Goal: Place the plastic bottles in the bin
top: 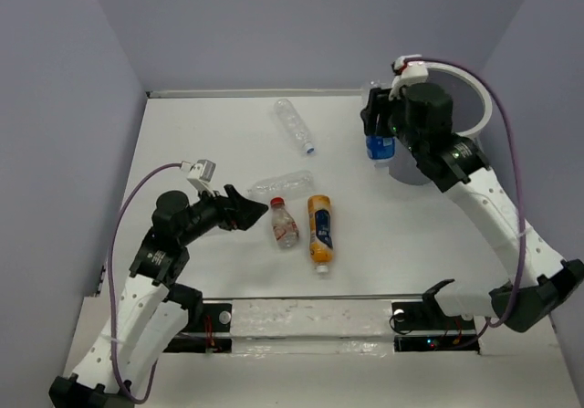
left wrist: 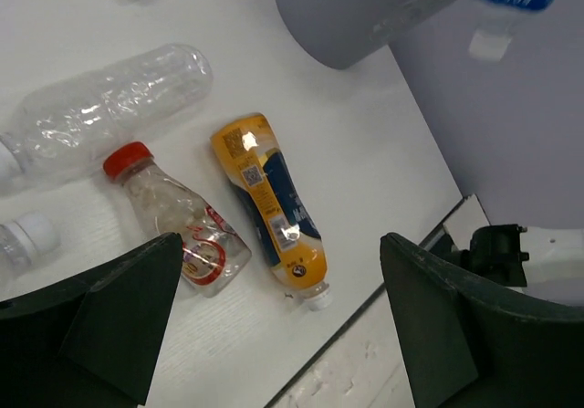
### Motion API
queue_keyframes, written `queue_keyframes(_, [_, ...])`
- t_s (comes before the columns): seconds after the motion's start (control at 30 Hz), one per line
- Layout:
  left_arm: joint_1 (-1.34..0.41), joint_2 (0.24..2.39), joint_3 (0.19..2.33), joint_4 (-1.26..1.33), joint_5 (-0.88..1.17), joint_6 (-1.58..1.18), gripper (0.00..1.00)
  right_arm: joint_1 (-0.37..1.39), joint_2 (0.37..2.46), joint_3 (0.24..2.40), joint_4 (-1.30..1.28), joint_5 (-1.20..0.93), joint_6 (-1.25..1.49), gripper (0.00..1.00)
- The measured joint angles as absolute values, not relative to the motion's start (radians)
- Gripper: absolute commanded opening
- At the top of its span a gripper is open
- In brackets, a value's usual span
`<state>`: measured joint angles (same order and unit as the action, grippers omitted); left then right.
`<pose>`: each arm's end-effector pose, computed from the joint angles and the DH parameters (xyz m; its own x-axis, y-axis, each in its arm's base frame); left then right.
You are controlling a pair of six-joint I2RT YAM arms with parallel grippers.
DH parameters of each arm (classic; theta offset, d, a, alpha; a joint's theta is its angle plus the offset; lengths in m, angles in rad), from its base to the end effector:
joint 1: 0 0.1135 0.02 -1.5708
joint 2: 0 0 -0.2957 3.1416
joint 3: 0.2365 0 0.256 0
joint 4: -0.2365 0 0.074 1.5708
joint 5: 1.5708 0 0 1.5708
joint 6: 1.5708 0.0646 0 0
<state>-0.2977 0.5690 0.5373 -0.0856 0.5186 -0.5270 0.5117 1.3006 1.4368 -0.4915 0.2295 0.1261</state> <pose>0.1347 -0.0748 0.3097 -0.4615 -0.3153 -0.8292 0.5707 0.6101 -0.5496 0.2756 0.1379 0.4441 -0.3375 -0.0491 -0.9401 -0.2504 0.9673 0.0394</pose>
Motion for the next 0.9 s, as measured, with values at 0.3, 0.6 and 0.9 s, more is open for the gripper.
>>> queue_keyframes(0.3, [-0.763,0.851,0.535,-0.073,0.060,-0.635,0.99,0.223,1.295,1.684,-0.207,0.459,0.064,0.38])
queue_keyframes(0.6, [-0.817,1.115,0.535,0.029,-0.209,-0.672,0.99,0.037,1.497,1.642,-0.068,0.452,0.066,1.00])
queue_keyframes(0.9, [-0.817,1.337,0.607,0.145,-0.278,-0.664,0.98,0.041,1.359,1.520,-0.105,0.172,0.223,1.00])
